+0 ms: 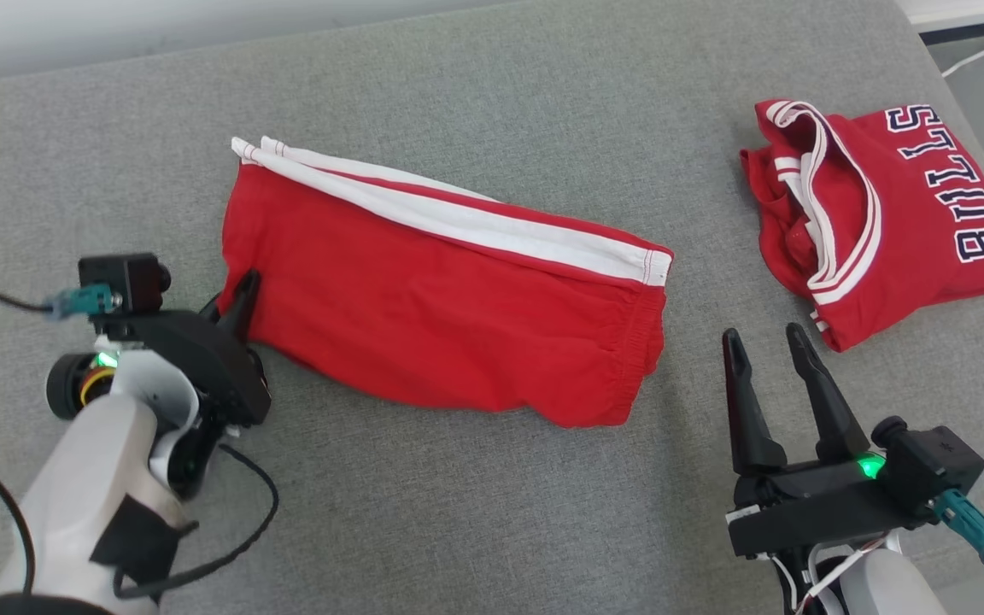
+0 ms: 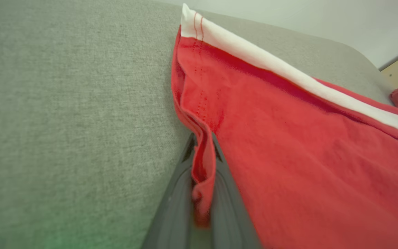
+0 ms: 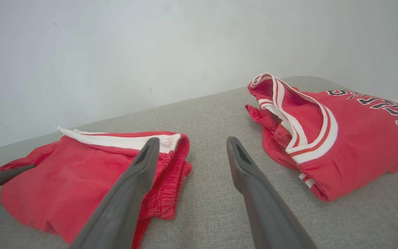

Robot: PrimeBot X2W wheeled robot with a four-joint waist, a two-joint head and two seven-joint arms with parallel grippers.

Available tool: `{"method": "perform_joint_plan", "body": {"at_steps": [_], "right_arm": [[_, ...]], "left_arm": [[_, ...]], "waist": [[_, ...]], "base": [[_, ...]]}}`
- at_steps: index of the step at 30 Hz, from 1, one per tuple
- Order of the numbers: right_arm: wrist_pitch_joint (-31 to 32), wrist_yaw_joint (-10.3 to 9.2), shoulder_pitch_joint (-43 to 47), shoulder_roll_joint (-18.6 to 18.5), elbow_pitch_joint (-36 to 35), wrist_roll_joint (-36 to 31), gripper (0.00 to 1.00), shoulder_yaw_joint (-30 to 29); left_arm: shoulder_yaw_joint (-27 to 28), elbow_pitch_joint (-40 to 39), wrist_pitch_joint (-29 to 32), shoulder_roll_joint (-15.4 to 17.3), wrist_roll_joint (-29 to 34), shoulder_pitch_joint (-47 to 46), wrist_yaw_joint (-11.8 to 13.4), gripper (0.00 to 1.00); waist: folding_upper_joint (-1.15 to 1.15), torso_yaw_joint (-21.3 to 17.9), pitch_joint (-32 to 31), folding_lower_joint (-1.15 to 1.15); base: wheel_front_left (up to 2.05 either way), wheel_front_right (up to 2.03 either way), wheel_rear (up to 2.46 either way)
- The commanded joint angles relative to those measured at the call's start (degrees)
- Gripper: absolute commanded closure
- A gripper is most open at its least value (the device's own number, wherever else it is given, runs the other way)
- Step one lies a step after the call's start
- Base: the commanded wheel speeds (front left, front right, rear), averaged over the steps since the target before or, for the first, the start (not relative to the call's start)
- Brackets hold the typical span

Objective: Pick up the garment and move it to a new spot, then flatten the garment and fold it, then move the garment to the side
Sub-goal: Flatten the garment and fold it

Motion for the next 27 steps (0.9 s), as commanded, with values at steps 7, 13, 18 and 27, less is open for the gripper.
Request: {"method": "perform_joint_plan", "body": {"at_steps": [7, 13, 18, 27], "right_arm": [[-0.29, -0.07, 2.36, 0.05, -0.12, 0.09, 0.00, -2.45], [0.95, -0.07, 3.33, -0.71, -1.31, -0.47, 0.00, -3.59], [1.98, -0.07, 3.52, -1.16, -2.04, -0.74, 0.00, -3.58], [3.13, -0.07, 3.28, -1.06, -2.37, -0.29, 0.00, -3.31]], "left_arm": [[2.75, -7.25, -7.68, -0.35, -1.10, 10.20, 4.57, 1.00], [4.34, -18.99, -11.25, -0.74, -2.11, 20.90, 9.00, 1.00], [5.08, -27.76, -11.87, -1.05, -2.57, 28.67, 12.54, 1.00], [4.04, -32.65, -13.06, -0.11, -0.60, 31.17, 13.50, 0.00]], "waist": [[0.00, 2.68, -1.58, -0.01], [0.00, 6.50, -2.29, -0.01], [0.00, 8.59, -3.06, -0.01], [0.00, 9.54, -3.84, -0.01]], "base": [[0.00, 0.00, 0.00], [0.00, 0.00, 0.00], [0.00, 0.00, 0.00], [0.00, 0.00, 0.00]]}}
